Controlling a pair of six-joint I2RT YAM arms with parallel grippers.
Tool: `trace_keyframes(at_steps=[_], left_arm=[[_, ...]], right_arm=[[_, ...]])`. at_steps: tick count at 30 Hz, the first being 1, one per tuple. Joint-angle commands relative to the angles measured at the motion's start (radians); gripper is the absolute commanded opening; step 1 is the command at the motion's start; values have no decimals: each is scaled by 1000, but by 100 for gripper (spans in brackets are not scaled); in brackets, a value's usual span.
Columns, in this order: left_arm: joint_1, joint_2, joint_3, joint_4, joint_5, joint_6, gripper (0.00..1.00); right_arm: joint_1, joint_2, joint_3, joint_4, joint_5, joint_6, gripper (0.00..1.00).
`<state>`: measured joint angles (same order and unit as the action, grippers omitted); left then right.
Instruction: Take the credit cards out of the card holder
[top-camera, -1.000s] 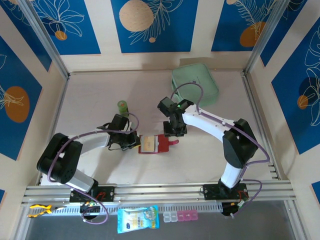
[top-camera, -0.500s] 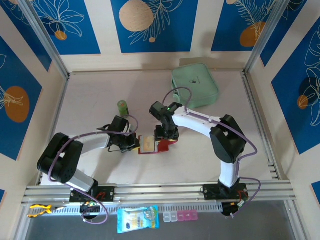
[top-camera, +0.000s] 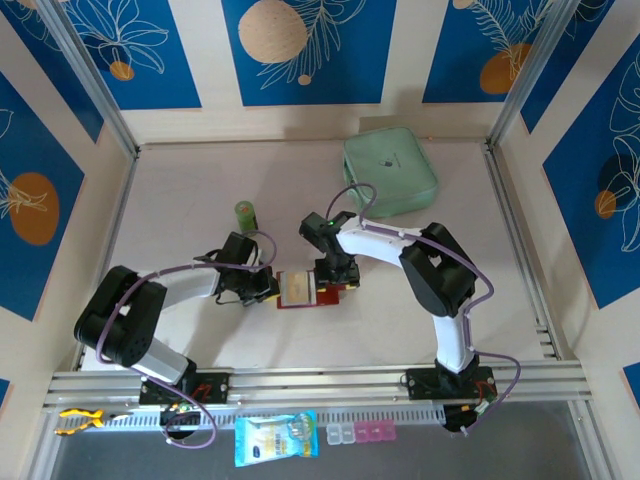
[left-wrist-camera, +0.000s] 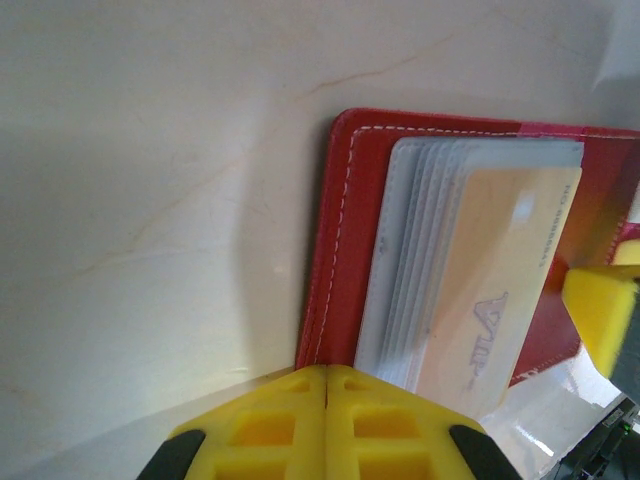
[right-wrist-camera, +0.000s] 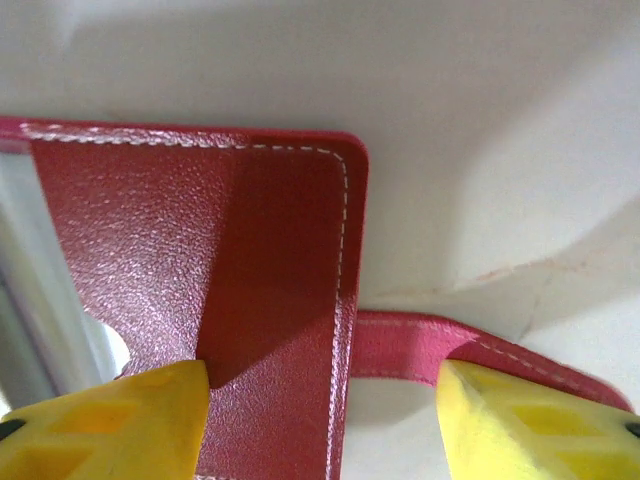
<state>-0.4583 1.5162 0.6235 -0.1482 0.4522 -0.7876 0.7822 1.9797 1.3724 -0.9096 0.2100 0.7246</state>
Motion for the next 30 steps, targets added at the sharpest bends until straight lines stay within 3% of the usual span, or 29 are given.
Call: trace_keyframes(at_steps=[1, 16, 30], left_arm=[[0, 3, -10, -28, -13, -7, 0], [0, -1, 2, -50, -20, 1, 0], [-8, -83, 53, -77, -17, 16, 0]], right_arm=[[-10, 33, -21, -2, 25, -12, 60], [-18, 68, -76, 21, -1, -15, 56], [-18, -89, 12, -29, -18, -27, 55]])
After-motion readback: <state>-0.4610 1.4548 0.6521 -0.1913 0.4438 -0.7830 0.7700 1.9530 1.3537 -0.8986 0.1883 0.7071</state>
